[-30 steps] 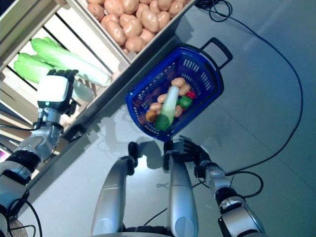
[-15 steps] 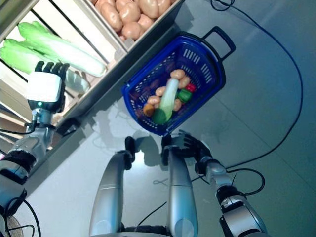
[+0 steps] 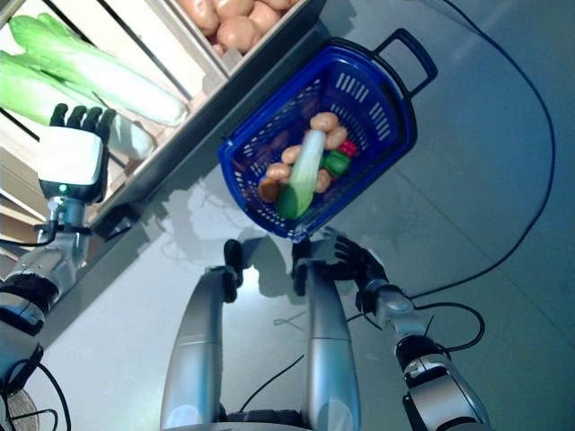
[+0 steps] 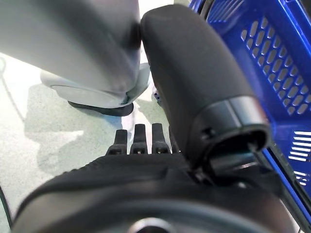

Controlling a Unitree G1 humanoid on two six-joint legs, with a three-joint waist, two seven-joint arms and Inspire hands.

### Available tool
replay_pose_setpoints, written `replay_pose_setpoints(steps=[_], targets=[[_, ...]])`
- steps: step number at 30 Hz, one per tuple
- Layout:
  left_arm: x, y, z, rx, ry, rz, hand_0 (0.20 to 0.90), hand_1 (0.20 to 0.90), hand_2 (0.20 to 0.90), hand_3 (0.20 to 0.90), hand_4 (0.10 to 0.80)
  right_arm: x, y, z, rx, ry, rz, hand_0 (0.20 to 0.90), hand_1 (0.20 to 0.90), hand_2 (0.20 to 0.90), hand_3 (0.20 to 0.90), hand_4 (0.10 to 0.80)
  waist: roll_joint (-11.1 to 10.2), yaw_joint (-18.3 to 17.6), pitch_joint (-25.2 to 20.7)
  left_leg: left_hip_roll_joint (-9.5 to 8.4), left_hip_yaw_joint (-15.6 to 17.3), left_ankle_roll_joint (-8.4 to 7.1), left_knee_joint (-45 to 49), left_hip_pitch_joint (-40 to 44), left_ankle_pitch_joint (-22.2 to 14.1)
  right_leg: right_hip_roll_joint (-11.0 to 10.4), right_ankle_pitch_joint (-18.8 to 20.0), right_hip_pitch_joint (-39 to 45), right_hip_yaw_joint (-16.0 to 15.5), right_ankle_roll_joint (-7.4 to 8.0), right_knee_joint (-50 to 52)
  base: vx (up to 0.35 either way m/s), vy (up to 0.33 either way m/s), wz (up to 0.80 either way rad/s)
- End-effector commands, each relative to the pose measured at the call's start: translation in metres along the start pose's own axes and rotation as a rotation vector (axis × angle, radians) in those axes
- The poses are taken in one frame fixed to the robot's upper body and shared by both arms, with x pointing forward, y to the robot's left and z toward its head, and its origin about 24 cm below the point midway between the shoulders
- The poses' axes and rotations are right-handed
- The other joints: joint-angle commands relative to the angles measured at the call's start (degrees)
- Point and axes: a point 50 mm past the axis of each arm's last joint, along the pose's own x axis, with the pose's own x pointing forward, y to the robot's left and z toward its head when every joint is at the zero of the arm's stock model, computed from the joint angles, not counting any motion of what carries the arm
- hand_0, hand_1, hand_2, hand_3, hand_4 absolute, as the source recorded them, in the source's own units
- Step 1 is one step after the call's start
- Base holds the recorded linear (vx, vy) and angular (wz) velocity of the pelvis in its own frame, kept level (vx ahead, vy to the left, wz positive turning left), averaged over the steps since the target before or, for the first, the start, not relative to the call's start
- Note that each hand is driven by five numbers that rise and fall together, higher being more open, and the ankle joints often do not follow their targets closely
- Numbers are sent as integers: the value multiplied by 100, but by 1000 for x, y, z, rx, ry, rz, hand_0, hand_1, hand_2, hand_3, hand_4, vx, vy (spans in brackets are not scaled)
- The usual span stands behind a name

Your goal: Put vegetables into the basket

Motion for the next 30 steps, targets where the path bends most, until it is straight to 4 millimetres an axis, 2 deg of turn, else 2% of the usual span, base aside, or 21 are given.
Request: replay_pose_setpoints(steps=[1, 10, 13, 18, 26, 30], targets=[[24, 37, -46, 110, 105, 176, 900, 900, 900, 900, 800, -26, -41, -30, 35, 62, -158, 900, 900, 900, 900, 800, 147, -65, -16, -76, 152, 58, -148, -140, 3, -112, -181, 279, 81, 106, 151, 0, 0, 0], [43, 50, -41, 167, 47, 188, 900, 900, 900, 900, 800, -25, -38, -25, 82, 27, -162, 900, 900, 900, 900, 800, 73, -172, -16, -101, 166, 58, -195, -234, -10, -44, -88, 181, 117, 133, -3, 6, 4, -1], [53, 54, -43, 171, 46, 106, 900, 900, 900, 900, 800, -26, -41, -25, 81, 27, -170, 900, 900, 900, 900, 800, 72, -208, -16, -95, 171, 68, -128, -282, -47, -48, -99, 128, 118, 142, 56, 44, 40, -1], [63, 65, -42, 179, 44, 120, 900, 900, 900, 900, 800, -28, -44, -25, 82, 20, -163, 900, 900, 900, 900, 800, 74, -250, -16, -68, 218, 66, -148, -299, -55, -39, -57, 115, 142, 167, -28, 39, 5, -3], [73, 70, -38, 141, 30, 67, 900, 900, 900, 900, 800, -27, -42, -24, 102, 12, -165, 900, 900, 900, 900, 800, 101, -309, -16, -63, 319, 79, -264, -174, -63, -60, 10, 210, 154, 198, -228, 38, -2, -1], [72, 68, -38, 116, 48, 56, 900, 900, 900, 900, 800, -30, -47, -27, 100, 21, -180, 900, 900, 900, 900, 800, 153, -326, -16, -56, 360, 91, -174, -171, -144, -98, -19, 192, 177, 203, -176, 39, 29, -2]])
